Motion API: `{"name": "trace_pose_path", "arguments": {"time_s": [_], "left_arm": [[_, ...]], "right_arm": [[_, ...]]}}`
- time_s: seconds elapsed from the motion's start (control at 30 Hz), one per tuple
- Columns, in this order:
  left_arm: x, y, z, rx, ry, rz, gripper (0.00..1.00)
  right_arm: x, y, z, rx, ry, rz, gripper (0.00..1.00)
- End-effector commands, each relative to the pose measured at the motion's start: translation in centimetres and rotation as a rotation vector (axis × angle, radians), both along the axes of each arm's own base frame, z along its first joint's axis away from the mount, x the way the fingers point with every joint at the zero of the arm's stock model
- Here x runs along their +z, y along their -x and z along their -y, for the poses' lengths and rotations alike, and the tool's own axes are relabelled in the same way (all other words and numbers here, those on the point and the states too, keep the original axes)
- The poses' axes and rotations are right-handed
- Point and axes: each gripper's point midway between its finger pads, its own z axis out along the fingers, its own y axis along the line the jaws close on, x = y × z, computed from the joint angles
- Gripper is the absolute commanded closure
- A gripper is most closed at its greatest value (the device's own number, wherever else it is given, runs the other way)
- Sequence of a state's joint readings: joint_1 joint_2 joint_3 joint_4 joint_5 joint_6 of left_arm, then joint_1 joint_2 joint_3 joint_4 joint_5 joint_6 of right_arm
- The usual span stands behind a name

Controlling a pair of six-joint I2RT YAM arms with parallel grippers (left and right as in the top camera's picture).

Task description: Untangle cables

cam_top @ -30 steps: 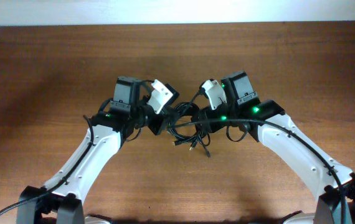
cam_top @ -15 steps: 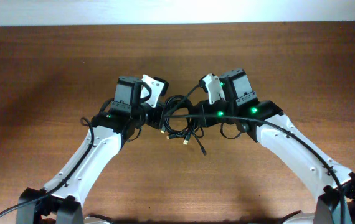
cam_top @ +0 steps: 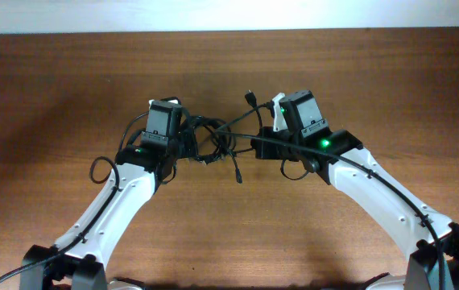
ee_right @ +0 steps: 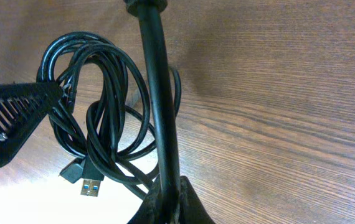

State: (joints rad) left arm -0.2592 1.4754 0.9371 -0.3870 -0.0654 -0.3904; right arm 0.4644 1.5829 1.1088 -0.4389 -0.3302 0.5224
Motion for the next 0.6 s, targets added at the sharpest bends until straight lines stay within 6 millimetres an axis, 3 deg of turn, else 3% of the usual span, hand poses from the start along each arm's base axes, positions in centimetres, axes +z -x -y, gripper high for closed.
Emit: {"name": "trace_pose_path", "arguments": {"time_s": [0.0,0.03,0.1,0.13,0.23,0.27,0.4,0.47,0.57], "left_arm": [[0.3,-0.3,-1.7,0.027,-0.062,0.018,1.00],[0.4,-0.3,-1.0,-0.031,-0.055,0.023,1.00],[0.6,-0.3,0.8,-0.180,-0.043,0.041,1.00],[0.8,-0.3,1.8,-0.265,-0.029,0.055,1.00],[2.5,1.6,7.5,-0.695,0.091,0.151,1.00],[2.8,2.1,8.2,-0.751,0.114,0.166,1.00],[3.3,2.9,9.3,-0.841,0.157,0.189,1.00],[3.3,3.0,9.4,-0.848,0.160,0.193,1.00],[3.3,3.0,9.4,-0.848,0.160,0.193,1.00]], "right_arm": [[0.6,-0.5,1.1,-0.021,0.019,0.026,0.59],[0.5,-0.4,1.1,-0.021,0.021,0.024,0.39],[0.6,-0.2,0.8,0.039,0.025,0.048,0.32],[0.8,0.0,0.4,0.092,0.024,0.070,0.32],[1.8,1.3,-1.4,0.324,-0.014,0.172,0.33],[2.0,1.6,-1.8,0.380,-0.022,0.197,0.34],[1.8,2.2,-1.8,0.445,-0.004,0.219,0.40],[1.7,2.2,-1.7,0.441,0.001,0.218,0.49],[1.5,2.3,-1.6,0.460,0.014,0.223,0.49]]}}
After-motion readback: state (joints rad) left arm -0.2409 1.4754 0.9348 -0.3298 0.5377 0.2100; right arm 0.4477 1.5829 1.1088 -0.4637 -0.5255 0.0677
